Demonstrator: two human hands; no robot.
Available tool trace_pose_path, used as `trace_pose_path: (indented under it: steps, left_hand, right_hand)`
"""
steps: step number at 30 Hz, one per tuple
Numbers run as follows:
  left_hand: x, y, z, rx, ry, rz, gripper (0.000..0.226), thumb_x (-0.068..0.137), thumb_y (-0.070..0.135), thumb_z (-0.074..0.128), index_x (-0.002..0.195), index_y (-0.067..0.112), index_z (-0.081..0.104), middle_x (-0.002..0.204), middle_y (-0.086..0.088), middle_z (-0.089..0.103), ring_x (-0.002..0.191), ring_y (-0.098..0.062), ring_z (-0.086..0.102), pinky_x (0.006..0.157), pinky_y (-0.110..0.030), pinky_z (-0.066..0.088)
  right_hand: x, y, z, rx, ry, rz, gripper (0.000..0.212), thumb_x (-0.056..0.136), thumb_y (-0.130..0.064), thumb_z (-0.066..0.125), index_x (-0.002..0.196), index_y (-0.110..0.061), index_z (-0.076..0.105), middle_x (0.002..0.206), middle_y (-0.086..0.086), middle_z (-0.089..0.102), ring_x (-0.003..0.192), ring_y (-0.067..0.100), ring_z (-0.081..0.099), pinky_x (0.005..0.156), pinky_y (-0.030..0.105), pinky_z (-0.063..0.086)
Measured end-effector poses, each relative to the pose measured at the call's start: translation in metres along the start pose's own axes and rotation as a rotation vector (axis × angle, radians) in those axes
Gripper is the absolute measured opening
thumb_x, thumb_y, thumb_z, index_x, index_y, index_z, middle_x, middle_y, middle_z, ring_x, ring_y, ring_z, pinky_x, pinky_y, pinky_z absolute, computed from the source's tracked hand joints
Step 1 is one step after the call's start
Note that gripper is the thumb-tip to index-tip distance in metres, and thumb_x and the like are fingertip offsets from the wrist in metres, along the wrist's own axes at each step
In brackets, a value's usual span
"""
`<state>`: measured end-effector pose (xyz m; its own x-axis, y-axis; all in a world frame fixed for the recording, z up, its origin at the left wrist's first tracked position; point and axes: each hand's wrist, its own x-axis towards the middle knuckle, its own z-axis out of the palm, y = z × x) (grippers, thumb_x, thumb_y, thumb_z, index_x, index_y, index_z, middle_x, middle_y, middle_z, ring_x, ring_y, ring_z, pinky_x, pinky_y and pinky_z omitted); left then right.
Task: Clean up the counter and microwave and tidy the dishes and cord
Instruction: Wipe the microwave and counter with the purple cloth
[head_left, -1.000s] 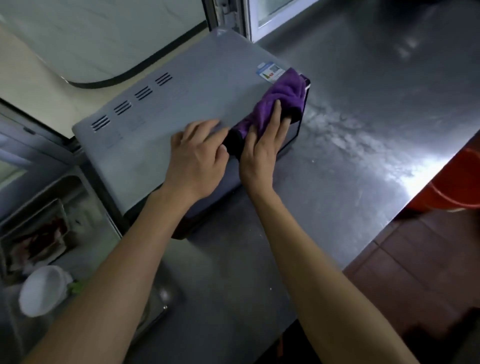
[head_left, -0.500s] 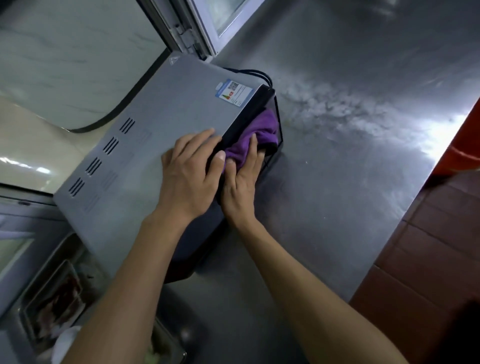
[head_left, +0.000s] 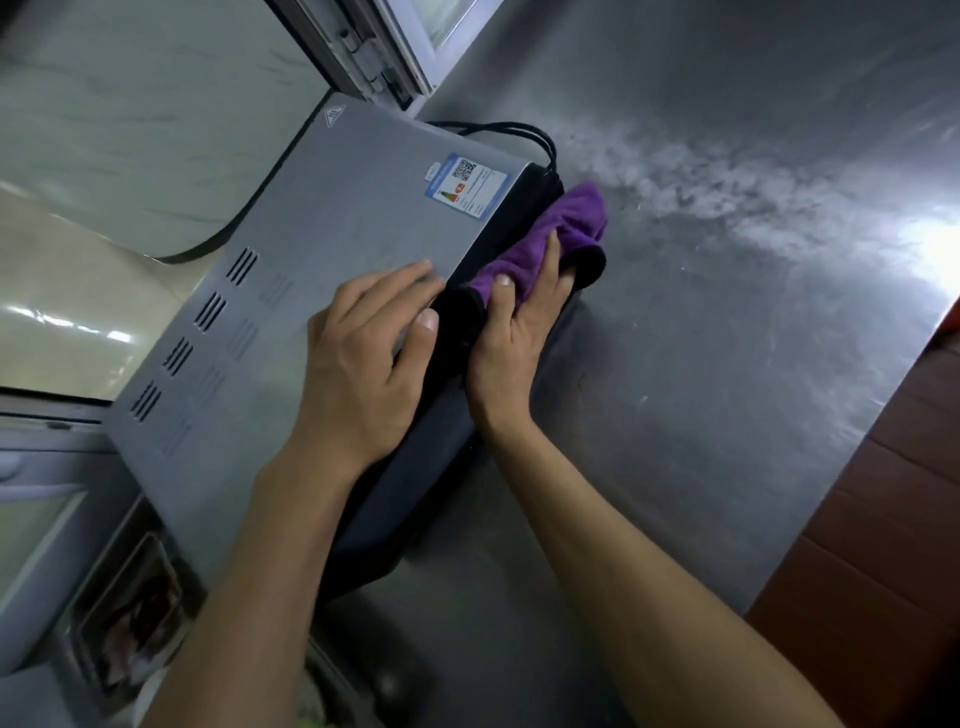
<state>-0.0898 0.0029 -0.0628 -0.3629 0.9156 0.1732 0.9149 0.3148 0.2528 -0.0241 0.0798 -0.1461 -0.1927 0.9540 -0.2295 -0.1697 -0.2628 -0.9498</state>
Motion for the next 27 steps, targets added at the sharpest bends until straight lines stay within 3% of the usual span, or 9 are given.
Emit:
trace_pose_path:
  steps: [3, 6, 8, 12, 16, 19, 21, 24, 27]
  left_hand:
    - [-0.002, 0.000, -0.001, 0.008, -0.034, 0.010, 0.045, 0.103, 0.035, 0.036, 0.138, 0.018, 0.058, 0.145, 0.004, 0.054, 0.134, -0.017, 0.046, 0.105, -0.050, 0.042]
    - [-0.009, -0.008, -0.007, -0.018, -0.094, 0.030, 0.044, 0.104, 0.031, 0.038, 0.142, 0.018, 0.054, 0.148, 0.002, 0.050, 0.137, -0.017, 0.042, 0.108, -0.051, 0.039]
    - [-0.020, -0.016, -0.015, -0.031, -0.116, 0.019, 0.042, 0.103, 0.025, 0.041, 0.142, 0.017, 0.054, 0.149, 0.001, 0.050, 0.137, -0.018, 0.041, 0.109, -0.051, 0.039]
    - [-0.055, -0.030, -0.033, -0.014, -0.127, -0.008, 0.045, 0.099, 0.014, 0.040, 0.140, 0.014, 0.056, 0.147, -0.003, 0.050, 0.136, -0.020, 0.042, 0.111, -0.047, 0.039]
    - [-0.095, -0.044, -0.043, -0.018, -0.123, -0.016, 0.044, 0.099, 0.011, 0.039, 0.140, 0.013, 0.056, 0.147, -0.003, 0.051, 0.136, -0.018, 0.042, 0.111, -0.044, 0.039]
    - [-0.121, -0.054, -0.048, -0.029, -0.111, -0.022, 0.044, 0.100, 0.009, 0.040, 0.141, 0.014, 0.055, 0.146, -0.002, 0.051, 0.136, -0.016, 0.041, 0.111, -0.043, 0.039]
    - [-0.137, -0.061, -0.051, -0.033, -0.115, -0.014, 0.043, 0.102, 0.009, 0.041, 0.142, 0.014, 0.054, 0.147, -0.002, 0.050, 0.137, -0.015, 0.040, 0.112, -0.041, 0.038]
    - [-0.159, -0.068, -0.055, -0.034, -0.134, -0.007, 0.044, 0.103, 0.011, 0.041, 0.145, 0.017, 0.050, 0.151, -0.001, 0.047, 0.141, -0.014, 0.036, 0.115, -0.042, 0.035]
    - [-0.172, -0.073, -0.059, -0.027, -0.152, 0.004, 0.044, 0.104, 0.014, 0.039, 0.148, 0.019, 0.046, 0.154, 0.001, 0.043, 0.143, -0.013, 0.032, 0.116, -0.044, 0.033]
  right_hand:
    - [-0.026, 0.012, 0.003, -0.040, -0.052, 0.010, 0.066, 0.091, -0.056, 0.033, 0.154, -0.043, 0.017, 0.167, 0.002, -0.001, 0.138, -0.018, -0.013, 0.111, 0.010, -0.004]
    - [-0.059, 0.026, 0.007, -0.091, -0.105, 0.012, 0.064, 0.089, -0.058, 0.028, 0.150, -0.050, 0.009, 0.167, 0.002, -0.004, 0.128, -0.027, -0.022, 0.109, 0.006, -0.009]
    - [-0.080, 0.031, 0.009, -0.094, -0.131, 0.049, 0.062, 0.088, -0.059, 0.027, 0.145, -0.056, 0.004, 0.167, 0.003, -0.007, 0.132, -0.023, -0.020, 0.113, 0.016, -0.008]
    - [-0.115, 0.034, 0.016, -0.089, -0.112, 0.063, 0.062, 0.087, -0.059, 0.027, 0.145, -0.054, 0.004, 0.166, 0.006, -0.008, 0.149, 0.008, -0.005, 0.116, 0.027, -0.005]
    - [-0.154, 0.043, 0.026, -0.098, -0.091, 0.043, 0.060, 0.088, -0.058, 0.029, 0.143, -0.056, 0.004, 0.166, 0.006, -0.008, 0.150, 0.012, -0.005, 0.123, 0.038, -0.002]
    - [-0.192, 0.055, 0.033, -0.076, -0.126, 0.072, 0.059, 0.086, -0.058, 0.031, 0.139, -0.059, 0.005, 0.166, 0.009, -0.007, 0.149, 0.010, -0.006, 0.124, 0.041, -0.001]
    - [-0.222, 0.065, 0.038, -0.085, -0.145, 0.076, 0.059, 0.086, -0.060, 0.031, 0.138, -0.062, 0.003, 0.166, 0.009, -0.006, 0.146, 0.000, -0.008, 0.124, 0.041, -0.002]
    - [-0.268, 0.081, 0.045, -0.101, -0.185, 0.057, 0.063, 0.088, -0.063, 0.031, 0.138, -0.069, -0.006, 0.163, -0.003, -0.010, 0.138, -0.014, -0.025, 0.123, 0.038, -0.007]
    - [-0.300, 0.097, 0.049, -0.105, -0.221, 0.066, 0.064, 0.089, -0.064, 0.030, 0.138, -0.072, -0.010, 0.159, -0.014, -0.017, 0.138, -0.012, -0.030, 0.123, 0.042, -0.008]
